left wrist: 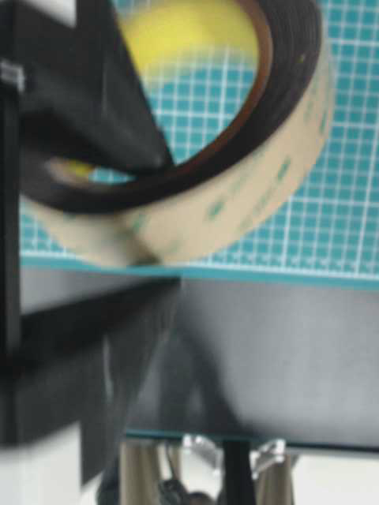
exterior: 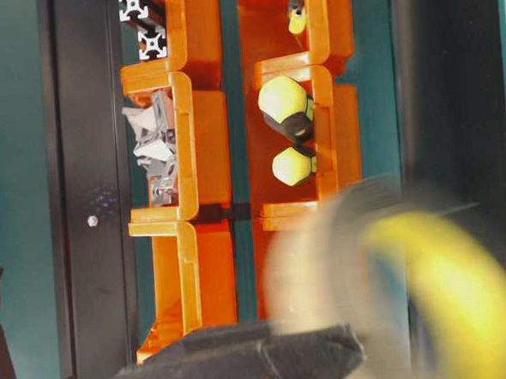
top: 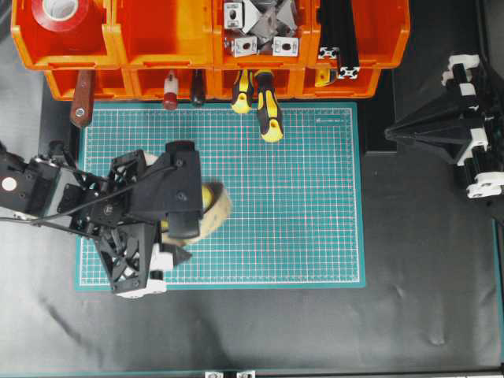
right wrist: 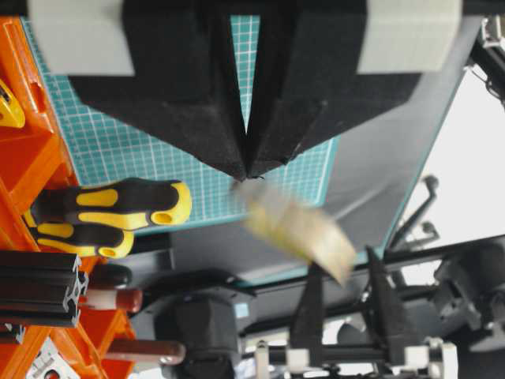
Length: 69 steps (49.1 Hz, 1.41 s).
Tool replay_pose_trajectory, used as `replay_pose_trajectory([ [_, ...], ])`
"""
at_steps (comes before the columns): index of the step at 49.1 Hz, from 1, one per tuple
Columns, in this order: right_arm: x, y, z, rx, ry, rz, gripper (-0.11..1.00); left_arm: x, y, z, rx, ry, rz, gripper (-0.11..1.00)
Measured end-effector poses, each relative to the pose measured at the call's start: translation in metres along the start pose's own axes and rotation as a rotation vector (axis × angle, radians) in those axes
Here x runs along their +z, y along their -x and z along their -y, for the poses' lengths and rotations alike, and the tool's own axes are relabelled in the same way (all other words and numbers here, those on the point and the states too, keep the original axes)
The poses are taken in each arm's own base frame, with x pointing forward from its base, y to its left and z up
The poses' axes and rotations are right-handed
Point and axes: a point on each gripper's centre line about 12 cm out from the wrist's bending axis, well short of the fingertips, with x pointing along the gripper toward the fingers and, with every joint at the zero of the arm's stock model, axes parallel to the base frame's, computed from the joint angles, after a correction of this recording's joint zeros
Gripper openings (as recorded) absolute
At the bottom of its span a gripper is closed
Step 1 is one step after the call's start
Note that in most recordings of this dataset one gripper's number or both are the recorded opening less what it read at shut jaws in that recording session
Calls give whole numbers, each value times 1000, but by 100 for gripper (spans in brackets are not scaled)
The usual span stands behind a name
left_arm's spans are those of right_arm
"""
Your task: Pick foam from container rack with left arm.
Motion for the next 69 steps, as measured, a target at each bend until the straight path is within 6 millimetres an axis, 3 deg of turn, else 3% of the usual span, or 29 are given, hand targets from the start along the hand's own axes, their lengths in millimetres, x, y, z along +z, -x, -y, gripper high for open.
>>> replay_pose_trajectory([
  [3, 0, 0, 0, 0, 0, 0, 0, 0, 0, 0, 1, -32, -1, 81],
  [7, 0, 0, 0, 0, 0, 0, 0, -1, 0, -1, 5, -67, -8, 91],
  [19, 0, 0, 0, 0, 0, 2, 0, -2, -2, -15, 28, -50, -17, 91],
  [26, 1, 0, 0, 1, 0, 3, 0, 1, 11, -15, 16, -46, 22, 91],
  [41, 3, 1, -1, 4, 6, 20, 0, 1, 75, -15, -47, -59, 205, 89],
  [56, 11, 5, -2, 15, 17, 77, 0, -27, 154, -22, -159, -139, 559, 86],
  [69, 11, 5, -2, 15, 15, 78, 0, -66, 188, -38, -173, -204, 719, 85],
])
